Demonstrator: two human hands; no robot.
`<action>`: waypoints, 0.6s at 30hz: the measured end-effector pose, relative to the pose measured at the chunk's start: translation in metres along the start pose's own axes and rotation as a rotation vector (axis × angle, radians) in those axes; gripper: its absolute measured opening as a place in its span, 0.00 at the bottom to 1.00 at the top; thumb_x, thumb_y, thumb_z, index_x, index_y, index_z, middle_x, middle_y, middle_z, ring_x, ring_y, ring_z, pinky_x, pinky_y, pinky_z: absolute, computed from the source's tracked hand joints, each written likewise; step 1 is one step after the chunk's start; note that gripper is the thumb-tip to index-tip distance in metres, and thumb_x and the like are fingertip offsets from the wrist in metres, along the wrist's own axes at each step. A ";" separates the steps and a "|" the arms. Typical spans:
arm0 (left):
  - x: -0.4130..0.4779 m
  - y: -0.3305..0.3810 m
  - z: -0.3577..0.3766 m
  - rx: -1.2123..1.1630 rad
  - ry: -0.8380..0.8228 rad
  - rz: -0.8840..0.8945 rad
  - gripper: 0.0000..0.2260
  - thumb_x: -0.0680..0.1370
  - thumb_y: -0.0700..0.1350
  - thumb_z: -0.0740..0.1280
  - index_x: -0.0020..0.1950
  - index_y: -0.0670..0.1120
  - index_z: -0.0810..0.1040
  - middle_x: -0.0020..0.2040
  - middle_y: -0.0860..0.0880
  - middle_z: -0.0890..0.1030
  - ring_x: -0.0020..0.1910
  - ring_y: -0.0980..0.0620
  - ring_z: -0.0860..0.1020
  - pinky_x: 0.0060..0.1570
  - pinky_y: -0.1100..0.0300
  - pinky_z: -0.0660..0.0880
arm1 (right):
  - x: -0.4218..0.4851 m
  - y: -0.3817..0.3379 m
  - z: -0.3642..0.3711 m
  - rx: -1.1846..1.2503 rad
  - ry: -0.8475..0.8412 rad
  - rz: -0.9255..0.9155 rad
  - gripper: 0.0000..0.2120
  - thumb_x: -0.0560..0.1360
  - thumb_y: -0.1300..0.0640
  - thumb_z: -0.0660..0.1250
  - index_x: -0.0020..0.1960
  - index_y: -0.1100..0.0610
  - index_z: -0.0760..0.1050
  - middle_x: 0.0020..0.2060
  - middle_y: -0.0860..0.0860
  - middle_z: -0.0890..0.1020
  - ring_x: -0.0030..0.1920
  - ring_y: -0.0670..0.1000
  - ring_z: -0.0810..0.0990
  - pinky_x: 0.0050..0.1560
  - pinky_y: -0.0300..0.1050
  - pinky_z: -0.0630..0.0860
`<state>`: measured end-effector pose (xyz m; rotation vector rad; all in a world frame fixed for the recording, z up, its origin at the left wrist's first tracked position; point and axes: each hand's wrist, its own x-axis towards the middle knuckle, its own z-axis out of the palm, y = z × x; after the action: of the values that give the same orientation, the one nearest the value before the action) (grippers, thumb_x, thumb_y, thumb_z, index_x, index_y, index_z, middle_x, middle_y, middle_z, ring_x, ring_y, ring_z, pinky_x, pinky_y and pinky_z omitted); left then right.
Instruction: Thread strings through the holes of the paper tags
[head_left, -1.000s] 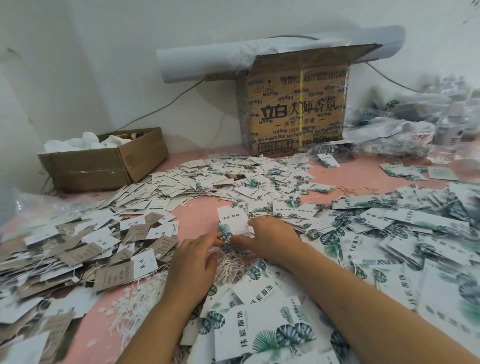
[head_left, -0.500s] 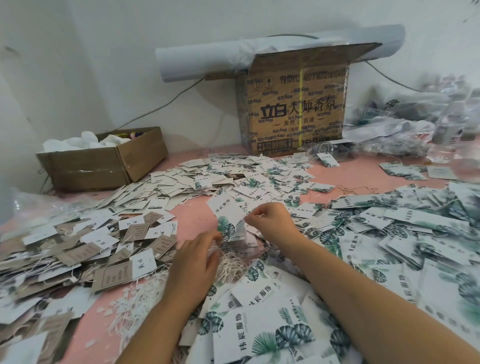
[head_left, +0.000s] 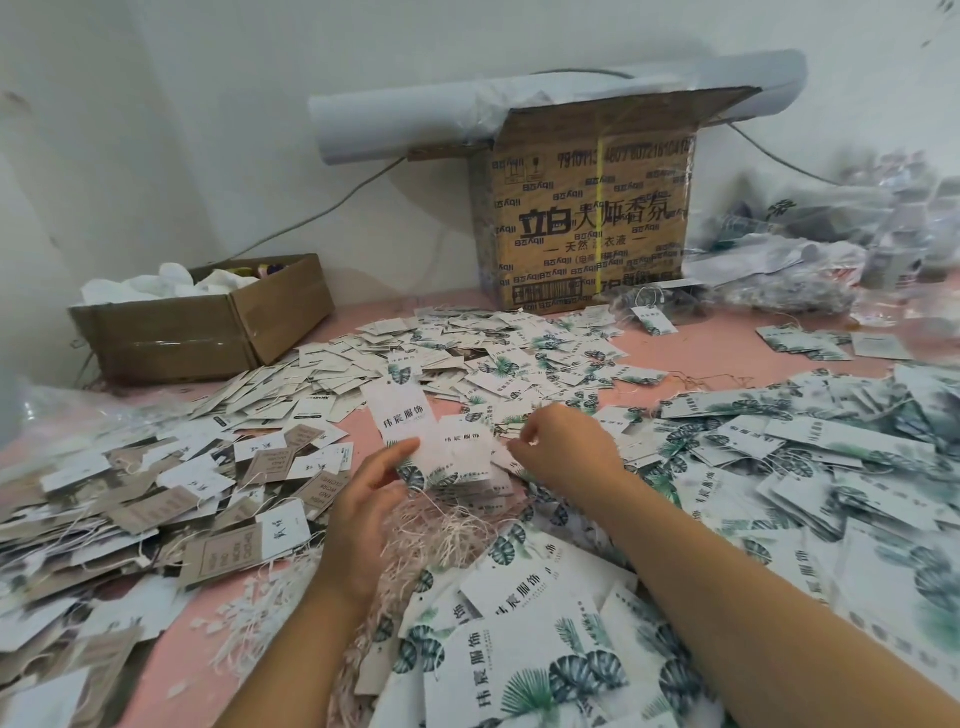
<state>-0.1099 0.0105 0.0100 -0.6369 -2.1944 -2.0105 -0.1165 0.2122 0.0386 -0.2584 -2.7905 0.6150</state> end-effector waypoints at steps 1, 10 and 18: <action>0.000 0.000 0.000 -0.004 0.022 -0.005 0.16 0.73 0.50 0.56 0.57 0.57 0.76 0.60 0.59 0.75 0.56 0.70 0.71 0.53 0.68 0.67 | 0.000 0.002 -0.002 -0.118 -0.018 0.005 0.14 0.75 0.49 0.64 0.42 0.60 0.75 0.38 0.51 0.80 0.41 0.54 0.80 0.35 0.43 0.76; 0.002 -0.007 0.001 0.021 0.252 -0.017 0.06 0.77 0.43 0.66 0.47 0.54 0.81 0.34 0.58 0.81 0.32 0.64 0.75 0.32 0.74 0.73 | -0.003 0.008 0.000 -0.362 -0.212 0.055 0.19 0.74 0.40 0.64 0.43 0.56 0.67 0.32 0.47 0.69 0.40 0.52 0.73 0.38 0.44 0.68; 0.002 -0.008 0.000 0.035 0.246 0.002 0.11 0.74 0.35 0.69 0.44 0.52 0.80 0.35 0.57 0.82 0.34 0.63 0.78 0.34 0.70 0.75 | -0.001 0.013 -0.001 -0.293 -0.218 0.086 0.17 0.74 0.42 0.64 0.46 0.55 0.66 0.34 0.47 0.69 0.42 0.53 0.73 0.41 0.45 0.69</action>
<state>-0.1151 0.0110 0.0031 -0.3650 -2.0786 -1.9279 -0.1140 0.2242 0.0341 -0.3929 -3.0918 0.2621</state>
